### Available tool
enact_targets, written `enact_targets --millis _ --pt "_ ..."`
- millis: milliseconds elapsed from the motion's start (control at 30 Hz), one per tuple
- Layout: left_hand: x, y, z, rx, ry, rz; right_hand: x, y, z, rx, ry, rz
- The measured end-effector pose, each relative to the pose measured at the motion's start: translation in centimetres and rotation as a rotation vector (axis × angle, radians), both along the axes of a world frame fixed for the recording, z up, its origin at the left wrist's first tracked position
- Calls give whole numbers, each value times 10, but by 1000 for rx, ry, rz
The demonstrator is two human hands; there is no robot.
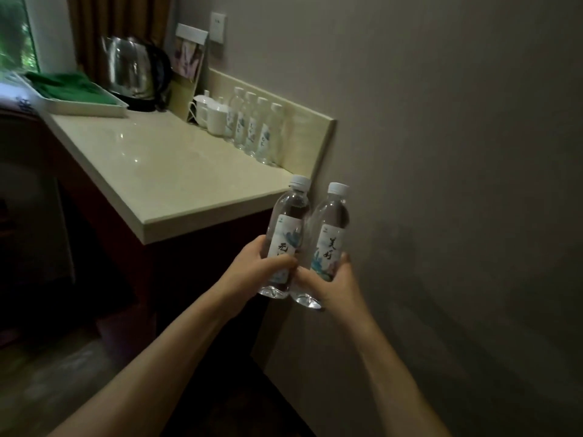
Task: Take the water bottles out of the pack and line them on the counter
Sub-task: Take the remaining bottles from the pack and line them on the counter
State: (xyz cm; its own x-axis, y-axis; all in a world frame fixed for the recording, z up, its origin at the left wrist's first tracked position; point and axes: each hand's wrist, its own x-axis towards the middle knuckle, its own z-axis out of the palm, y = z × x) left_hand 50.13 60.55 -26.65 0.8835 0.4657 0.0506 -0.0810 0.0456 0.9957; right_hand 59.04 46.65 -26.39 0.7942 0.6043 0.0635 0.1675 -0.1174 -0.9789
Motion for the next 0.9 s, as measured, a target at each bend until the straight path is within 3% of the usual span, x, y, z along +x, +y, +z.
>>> enact_targets --millis 267,467,900 --pt "28 25 22 -3 -51 140 40 33 18 31 21 214" --pt "50 39 38 75 -88 235 75 60 24 121 -43 165" --pt "72 86 59 212 -27 256 110 110 18 39 -162 226"
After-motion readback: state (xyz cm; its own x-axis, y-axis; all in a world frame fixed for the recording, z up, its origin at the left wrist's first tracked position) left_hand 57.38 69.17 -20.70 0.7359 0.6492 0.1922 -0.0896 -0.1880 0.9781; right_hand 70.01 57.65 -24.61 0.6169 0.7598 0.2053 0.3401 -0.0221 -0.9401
